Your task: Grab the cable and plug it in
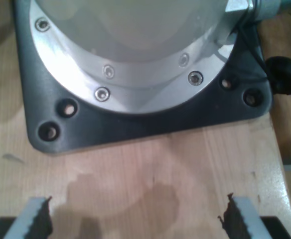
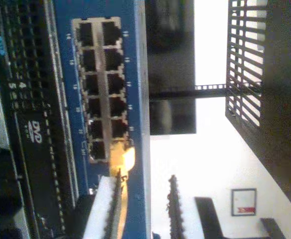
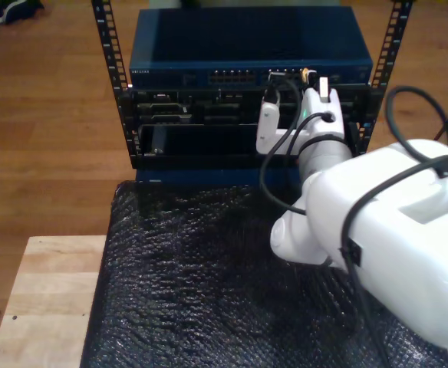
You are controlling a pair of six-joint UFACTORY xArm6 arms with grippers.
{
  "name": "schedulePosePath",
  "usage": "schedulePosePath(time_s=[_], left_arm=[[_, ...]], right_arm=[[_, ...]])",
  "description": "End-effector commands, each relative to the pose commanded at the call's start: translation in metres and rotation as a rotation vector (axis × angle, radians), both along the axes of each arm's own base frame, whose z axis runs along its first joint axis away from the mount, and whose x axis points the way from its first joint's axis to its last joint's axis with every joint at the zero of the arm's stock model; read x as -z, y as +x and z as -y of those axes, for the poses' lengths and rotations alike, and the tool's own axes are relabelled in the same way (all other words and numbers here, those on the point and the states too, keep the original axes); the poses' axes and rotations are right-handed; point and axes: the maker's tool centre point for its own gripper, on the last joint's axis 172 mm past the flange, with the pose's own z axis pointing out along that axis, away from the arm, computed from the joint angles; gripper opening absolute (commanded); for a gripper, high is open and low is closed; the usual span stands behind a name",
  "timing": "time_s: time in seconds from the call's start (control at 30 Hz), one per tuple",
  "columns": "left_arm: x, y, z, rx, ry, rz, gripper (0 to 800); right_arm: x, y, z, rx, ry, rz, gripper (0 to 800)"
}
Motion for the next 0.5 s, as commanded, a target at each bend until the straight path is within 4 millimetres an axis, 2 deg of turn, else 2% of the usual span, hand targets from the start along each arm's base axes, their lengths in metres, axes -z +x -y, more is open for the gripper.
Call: schedulePosePath(time_s=[0.13,0.23,0.4,0.5], left_arm=[[0.0,0.0,0.0,0.0,0.0,0.0,800],[0.0,0.0,0.0,0.0,0.0,0.0,800],[0.0,0.0,0.0,0.0,0.002,0.0,800],[0.0,0.0,0.0,0.0,0.002,0.0,800]], right_arm=[[-0.008,-0.01,0.001,-0.023,0.014,-0.054,318],[-0.007,-0.018,0.001,-0.048,0.026,-0.125,350],[-0.007,-0.026,-0.002,-0.102,0.044,-0.25,447],[-0.012,-0.03,0.023,-0.104,0.037,-0.305,526]])
